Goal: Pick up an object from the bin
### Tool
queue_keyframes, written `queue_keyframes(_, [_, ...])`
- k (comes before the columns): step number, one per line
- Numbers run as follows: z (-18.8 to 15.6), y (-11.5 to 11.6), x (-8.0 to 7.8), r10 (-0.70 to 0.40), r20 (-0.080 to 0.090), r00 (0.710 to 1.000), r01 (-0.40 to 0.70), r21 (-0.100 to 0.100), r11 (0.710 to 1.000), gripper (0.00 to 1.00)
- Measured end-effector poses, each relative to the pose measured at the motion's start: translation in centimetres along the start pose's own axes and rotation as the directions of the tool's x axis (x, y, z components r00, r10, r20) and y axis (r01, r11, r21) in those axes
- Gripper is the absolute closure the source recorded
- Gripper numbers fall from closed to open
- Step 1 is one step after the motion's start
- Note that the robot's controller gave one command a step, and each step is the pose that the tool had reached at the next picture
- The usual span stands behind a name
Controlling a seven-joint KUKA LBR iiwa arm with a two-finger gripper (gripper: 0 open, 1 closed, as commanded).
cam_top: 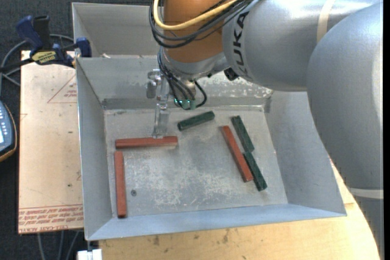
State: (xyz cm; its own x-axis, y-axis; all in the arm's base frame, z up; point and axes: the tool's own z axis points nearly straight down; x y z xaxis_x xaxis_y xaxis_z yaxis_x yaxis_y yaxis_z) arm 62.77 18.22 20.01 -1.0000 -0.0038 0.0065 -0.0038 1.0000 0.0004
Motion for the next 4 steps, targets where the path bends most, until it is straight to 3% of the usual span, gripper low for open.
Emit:
queue_keyframes(1, [-0.5,-0.12,-0.19,0.004,0.008,1.0,-0.004,-0.001,1.0,1.0])
queue_keyframes(2, [-0.5,-0.13,-0.19,0.005,0.008,1.0,-0.005,-0.001,1.0,0.0])
queue_keyframes(3, [-0.5,-0.14,-0.19,0.005,0.008,1.0,-0.005,-0.001,1.0,1.0])
queue_keyframes(4, [-0.5,-0.15,-0.2,0.005,0.008,1.0,-0.005,-0.001,1.0,0.0])
